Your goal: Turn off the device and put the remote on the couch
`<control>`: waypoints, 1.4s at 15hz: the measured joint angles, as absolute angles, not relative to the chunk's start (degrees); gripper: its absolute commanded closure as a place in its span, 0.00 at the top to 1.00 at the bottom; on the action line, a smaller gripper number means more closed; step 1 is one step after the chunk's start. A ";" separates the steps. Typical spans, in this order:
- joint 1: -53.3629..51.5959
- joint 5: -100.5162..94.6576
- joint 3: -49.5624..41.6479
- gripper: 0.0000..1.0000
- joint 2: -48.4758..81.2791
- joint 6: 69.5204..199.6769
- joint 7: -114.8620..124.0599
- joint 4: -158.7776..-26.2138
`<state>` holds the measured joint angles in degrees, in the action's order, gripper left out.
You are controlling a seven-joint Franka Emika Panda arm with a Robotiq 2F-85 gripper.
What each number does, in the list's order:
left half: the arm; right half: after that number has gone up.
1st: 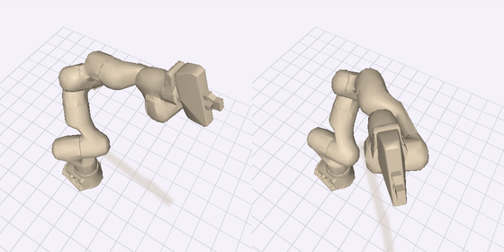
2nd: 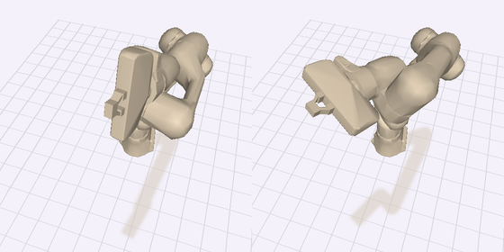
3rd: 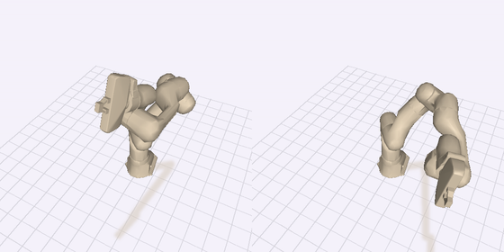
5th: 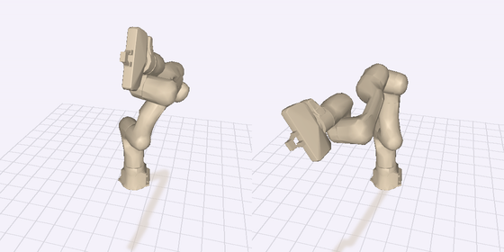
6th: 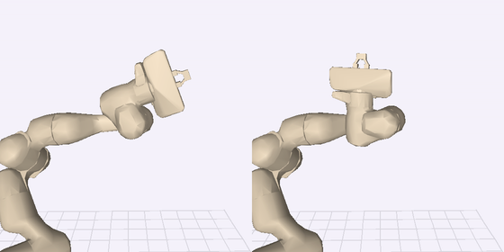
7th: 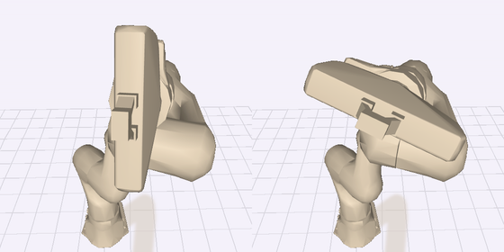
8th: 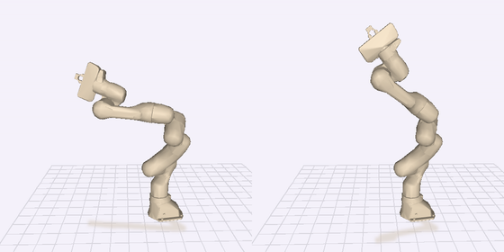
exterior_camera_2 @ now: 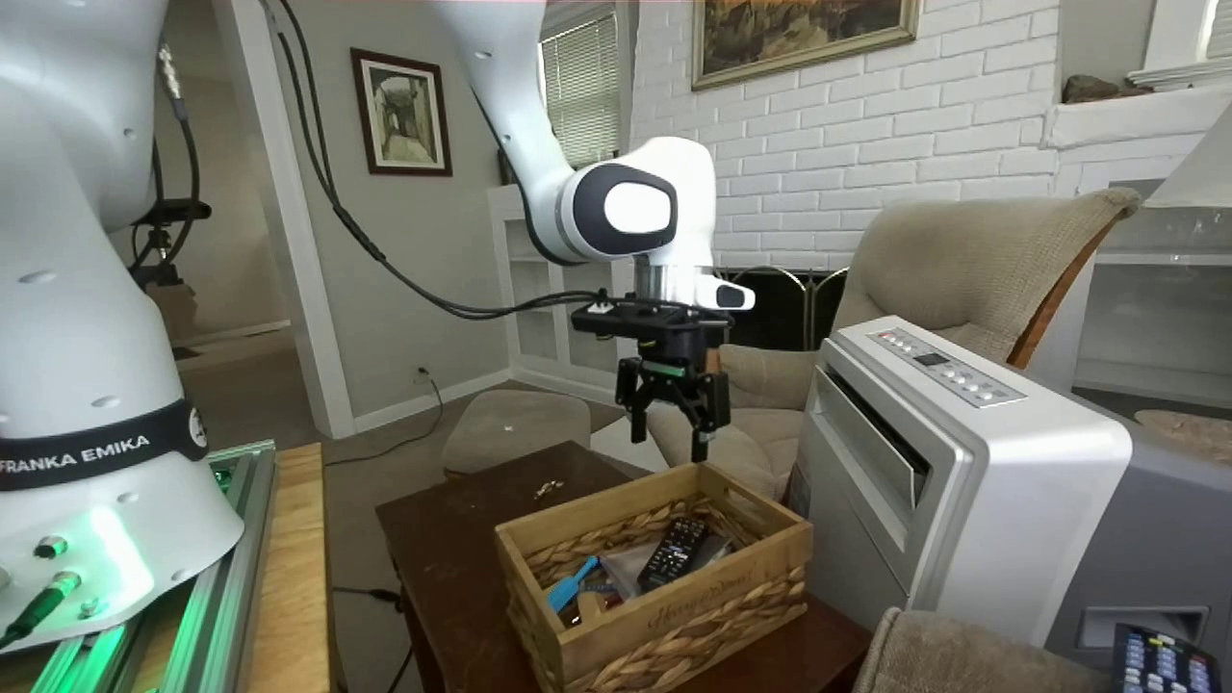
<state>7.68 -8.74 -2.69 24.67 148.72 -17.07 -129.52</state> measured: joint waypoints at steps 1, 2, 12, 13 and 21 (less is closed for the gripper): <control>7.65 -8.74 -2.70 1.00 24.78 150.16 -16.92 -130.49; 7.62 -8.74 -2.70 1.00 25.03 151.49 -16.71 -131.27; 6.56 -8.79 -3.99 1.00 31.55 166.67 -15.30 -132.19; 5.81 -9.06 -4.94 1.00 32.16 166.92 -14.88 -131.89; 1.52 -9.28 -8.50 1.00 36.33 165.19 -13.59 -128.53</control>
<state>1.52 -9.28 -8.50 36.33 165.19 -13.59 -128.53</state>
